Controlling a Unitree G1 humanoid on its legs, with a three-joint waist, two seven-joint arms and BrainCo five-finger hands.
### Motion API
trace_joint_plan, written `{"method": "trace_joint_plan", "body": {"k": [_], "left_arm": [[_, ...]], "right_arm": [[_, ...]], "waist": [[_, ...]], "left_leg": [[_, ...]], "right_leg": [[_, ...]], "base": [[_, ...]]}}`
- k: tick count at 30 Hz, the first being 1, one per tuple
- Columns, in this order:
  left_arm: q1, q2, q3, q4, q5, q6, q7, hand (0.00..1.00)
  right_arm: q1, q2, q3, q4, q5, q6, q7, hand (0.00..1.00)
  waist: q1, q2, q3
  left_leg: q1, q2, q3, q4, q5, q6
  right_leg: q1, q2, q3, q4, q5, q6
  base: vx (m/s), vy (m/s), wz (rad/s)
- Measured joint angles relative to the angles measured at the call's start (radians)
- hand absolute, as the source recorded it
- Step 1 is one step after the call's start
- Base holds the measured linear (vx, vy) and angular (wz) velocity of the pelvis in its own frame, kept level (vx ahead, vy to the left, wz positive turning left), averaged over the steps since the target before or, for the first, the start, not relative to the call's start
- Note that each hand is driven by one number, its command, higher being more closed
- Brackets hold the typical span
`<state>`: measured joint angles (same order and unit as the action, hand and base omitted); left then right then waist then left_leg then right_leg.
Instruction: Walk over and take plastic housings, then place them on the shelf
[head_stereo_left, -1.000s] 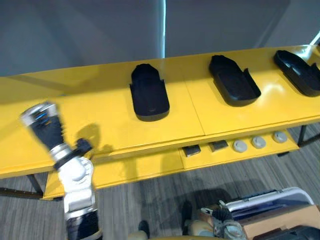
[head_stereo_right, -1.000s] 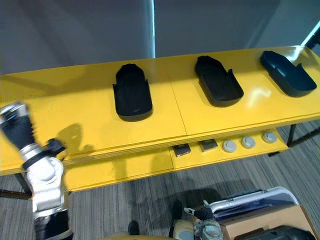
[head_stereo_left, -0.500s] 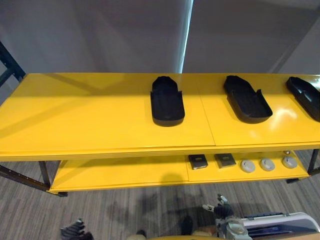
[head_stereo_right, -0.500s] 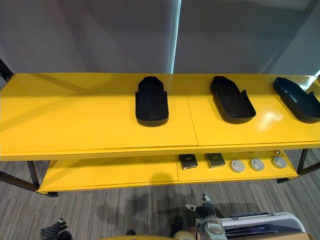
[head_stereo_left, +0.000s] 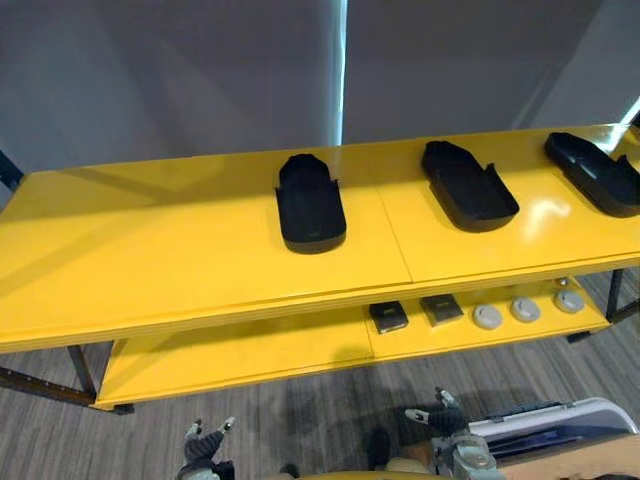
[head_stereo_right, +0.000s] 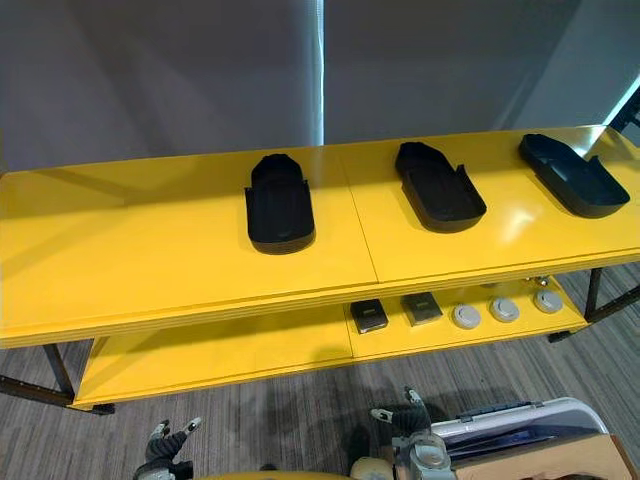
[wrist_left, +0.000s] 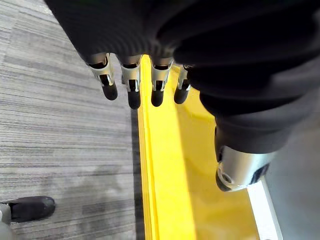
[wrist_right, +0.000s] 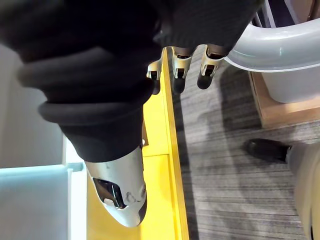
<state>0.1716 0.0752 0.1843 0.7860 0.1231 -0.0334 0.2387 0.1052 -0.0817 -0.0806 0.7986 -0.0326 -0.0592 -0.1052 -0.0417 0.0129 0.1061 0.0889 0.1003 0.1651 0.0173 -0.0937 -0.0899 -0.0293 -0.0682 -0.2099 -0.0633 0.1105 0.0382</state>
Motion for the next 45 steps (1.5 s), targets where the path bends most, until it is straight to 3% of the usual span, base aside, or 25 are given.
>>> {"method": "trace_joint_plan", "body": {"k": [4, 8, 11, 14, 17, 18, 19, 20, 21, 23, 25, 27, 28, 29, 30, 34, 38, 39, 40, 41, 42, 43, 45], "left_arm": [[-0.015, -0.004, -0.007, -0.001, 0.005, 0.0, 0.002, 0.0], [-0.049, -0.005, -0.009, -0.005, -0.01, -0.012, 0.015, 0.0], [-0.085, -0.004, -0.024, -0.006, -0.015, -0.017, 0.023, 0.0], [-0.11, -0.002, -0.026, -0.013, -0.013, -0.022, 0.024, 0.0], [-0.115, 0.005, -0.026, -0.02, -0.011, -0.025, 0.027, 0.0], [-0.115, 0.007, -0.024, -0.027, -0.011, -0.024, 0.028, 0.0], [-0.123, 0.005, -0.022, -0.03, -0.01, -0.024, 0.029, 0.0], [-0.124, 0.001, -0.023, -0.029, -0.011, -0.023, 0.028, 0.0], [-0.121, -0.011, -0.025, -0.03, -0.011, -0.021, 0.029, 0.0], [-0.103, -0.015, -0.026, -0.031, -0.011, -0.02, 0.027, 0.0], [-0.098, -0.018, -0.024, -0.03, -0.011, -0.019, 0.026, 0.0], [-0.105, -0.016, -0.021, -0.029, -0.011, -0.013, 0.026, 0.0], [-0.106, -0.023, -0.02, -0.028, -0.011, -0.013, 0.026, 0.0], [-0.109, -0.037, -0.017, -0.019, -0.012, -0.012, 0.026, 0.0], [-0.109, -0.042, -0.027, -0.007, -0.012, -0.012, 0.025, 0.0], [-0.114, -0.064, -0.057, 0.017, -0.01, -0.014, 0.023, 0.0], [-0.11, -0.063, -0.063, 0.055, -0.003, -0.01, 0.023, 0.0], [-0.096, -0.063, -0.063, 0.059, -0.002, -0.008, 0.023, 0.0], [-0.084, -0.063, -0.061, 0.06, -0.003, -0.004, 0.023, 0.0], [-0.078, -0.063, -0.06, 0.06, -0.003, 0.001, 0.023, 0.0], [-0.074, -0.059, -0.058, 0.061, -0.003, 0.007, 0.023, 0.0], [-0.075, -0.047, -0.056, 0.062, -0.003, 0.007, 0.023, 0.0], [-0.085, -0.029, -0.056, 0.071, -0.003, 0.007, 0.022, 0.0]], "right_arm": [[-0.024, -0.008, 0.001, 0.0, 0.001, 0.0, -0.006, 0.0], [-0.089, -0.01, 0.002, 0.0, -0.002, -0.001, -0.017, 0.0], [-0.088, -0.012, 0.001, 0.0, -0.018, 0.0, -0.023, 0.0], [-0.093, 0.001, 0.005, 0.0, -0.038, 0.001, -0.022, 0.0], [-0.12, -0.002, 0.036, -0.01, -0.087, 0.001, -0.021, 0.0], [-0.129, -0.003, 0.065, -0.031, -0.097, 0.003, -0.023, 0.0], [-0.142, 0.0, 0.071, -0.03, -0.098, 0.018, -0.022, 0.0], [-0.14, 0.001, 0.069, -0.029, -0.098, 0.025, -0.022, 0.0], [-0.121, 0.008, 0.067, -0.028, -0.107, 0.029, -0.023, 0.0], [-0.088, 0.029, 0.07, -0.027, -0.127, 0.028, -0.021, 0.0], [-0.062, 0.047, 0.077, -0.005, -0.137, 0.027, -0.021, 0.0], [-0.065, 0.041, 0.096, 0.023, -0.15, 0.028, -0.022, 0.0], [-0.076, 0.035, 0.097, 0.03, -0.156, 0.028, -0.022, 0.0], [-0.106, 0.023, 0.097, 0.054, -0.161, 0.027, -0.023, 0.0], [-0.107, 0.018, 0.096, 0.057, -0.162, 0.027, -0.023, 0.0], [-0.075, 0.009, 0.085, 0.057, -0.161, 0.027, -0.026, 0.0], [-0.069, 0.008, 0.05, 0.061, -0.152, 0.03, -0.026, 0.0], [-0.074, 0.015, 0.037, 0.06, -0.146, 0.034, -0.026, 0.0], [-0.08, 0.021, 0.038, 0.06, -0.135, 0.034, -0.026, 0.0], [-0.08, 0.024, 0.038, 0.06, -0.133, 0.034, -0.026, 0.0], [-0.081, 0.028, 0.038, 0.06, -0.125, 0.034, -0.026, 0.0], [-0.08, 0.031, 0.037, 0.06, -0.124, 0.034, -0.027, 0.0], [-0.068, 0.032, 0.019, 0.06, -0.12, 0.034, -0.027, 0.0]], "waist": [[0.003, 0.02, 0.019], [0.0, 0.005, 0.032], [0.0, 0.01, 0.038], [0.004, -0.018, 0.061], [0.001, -0.052, 0.093], [0.008, -0.051, 0.1], [0.01, -0.041, 0.125], [0.008, -0.036, 0.131], [0.005, -0.027, 0.135], [0.006, -0.029, 0.131], [0.013, -0.053, 0.117], [0.045, -0.076, 0.097], [0.06, -0.071, 0.092], [0.056, -0.044, 0.093], [0.054, -0.042, 0.09], [0.05, -0.043, 0.06], [0.033, -0.03, 0.052], [0.03, -0.022, 0.045], [0.037, -0.018, 0.041], [0.04, -0.008, 0.037], [0.043, -0.011, 0.027], [0.05, -0.006, 0.026], [0.047, 0.001, 0.026]], "left_leg": [[-0.037, 0.022, 0.018, 0.14, -0.083, -0.009], [-0.071, -0.017, -0.135, 0.195, -0.097, -0.007], [-0.052, -0.017, -0.121, 0.19, -0.132, 0.009], [-0.03, -0.039, -0.046, 0.197, -0.163, 0.038], [-0.076, -0.084, 0.076, 0.257, -0.187, 0.085], [-0.116, -0.068, 0.131, 0.273, -0.183, 0.119], [-0.117, -0.059, 0.17, 0.268, -0.178, 0.131], [-0.11, -0.057, 0.181, 0.262, -0.173, 0.135], [-0.094, -0.052, 0.199, 0.262, -0.166, 0.14], [-0.089, -0.047, 0.22, 0.27, -0.161, 0.144], [-0.114, -0.04, 0.243, 0.305, -0.157, 0.141], [-0.163, -0.033, 0.252, 0.347, -0.151, 0.129], [-0.177, -0.028, 0.245, 0.344, -0.147, 0.122], [-0.186, 0.002, 0.231, 0.332, -0.136, 0.105], [-0.17, 0.018, 0.231, 0.318, -0.12, 0.085], [-0.108, 0.024, 0.247, 0.247, -0.088, 0.061], [-0.075, 0.038, 0.314, 0.192, -0.063, 0.06], [-0.066, 0.049, 0.374, 0.177, -0.058, 0.064], [-0.052, 0.058, 0.435, 0.16, -0.057, 0.064], [-0.051, 0.063, 0.464, 0.156, -0.057, 0.063], [-0.038, 0.074, 0.509, 0.154, -0.056, 0.058], [-0.025, 0.081, 0.538, 0.154, -0.05, 0.046], [-0.018, 0.094, 0.544, 0.157, -0.042, 0.033]], "right_leg": [[-0.037, 0.016, 0.066, 0.068, -0.035, -0.001], [-0.132, 0.016, 0.175, 0.122, -0.024, 0.002], [-0.141, 0.029, 0.207, 0.137, -0.02, 0.008], [-0.171, 0.037, 0.301, 0.153, 0.005, 0.03], [-0.23, 0.028, 0.385, 0.106, 0.115, 0.055], [-0.236, 0.024, 0.366, 0.024, 0.223, 0.064], [-0.28, 0.021, 0.228, 0.215, 0.068, -0.007], [-0.297, 0.015, 0.174, 0.34, -0.033, -0.029], [-0.302, 0.007, 0.118, 0.558, -0.184, -0.024], [-0.246, -0.014, 0.068, 0.711, -0.303, -0.02], [-0.138, -0.046, 0.041, 0.725, -0.4, 0.018], [-0.094, -0.032, 0.048, 0.556, -0.431, 0.018], [-0.088, -0.012, 0.059, 0.496, -0.424, -0.006], [-0.062, 0.039, 0.08, 0.4, -0.356, -0.045], [-0.041, 0.063, 0.105, 0.35, -0.317, -0.051], [-0.027, 0.099, 0.186, 0.289, -0.264, -0.067], [-0.032, 0.117, 0.263, 0.227, -0.217, -0.065], [-0.049, 0.083, 0.166, 0.234, -0.246, -0.072], [-0.063, 0.027, -0.007, 0.258, -0.248, -0.076], [-0.063, -0.007, -0.103, 0.269, -0.248, -0.076], [-0.049, -0.07, -0.293, 0.274, -0.247, -0.076], [-0.027, -0.091, -0.413, 0.259, -0.226, -0.064], [-0.019, -0.062, -0.378, 0.224, -0.185, -0.045]], "base": [[0.01, 0.02, -0.46], [0.03, -0.001, -0.7], [-0.01, 0.092, -0.51], [-0.1, 0.13, -0.88], [-0.21, 0.121, -1.23], [-0.29, 0.064, -1.19], [-0.29, 0.051, -1.03], [-0.2, 0.047, -0.66], [-0.13, 0.055, -0.41], [-0.13, 0.016, -0.33], [-0.13, -0.084, -0.28], [-0.12, -0.148, -0.77], [-0.15, -0.167, -1.15], [-0.13, -0.115, -1.04], [-0.12, -0.092, -0.86], [-0.12, -0.051, -0.63], [-0.08, 0.02, -0.73], [-0.1, 0.056, -1.11], [-0.13, 0.05, -1.21], [-0.09, 0.038, -1.32], [-0.04, -0.025, -1.27], [0.01, -0.081, -1.21], [0.04, -0.154, -0.88]]}}
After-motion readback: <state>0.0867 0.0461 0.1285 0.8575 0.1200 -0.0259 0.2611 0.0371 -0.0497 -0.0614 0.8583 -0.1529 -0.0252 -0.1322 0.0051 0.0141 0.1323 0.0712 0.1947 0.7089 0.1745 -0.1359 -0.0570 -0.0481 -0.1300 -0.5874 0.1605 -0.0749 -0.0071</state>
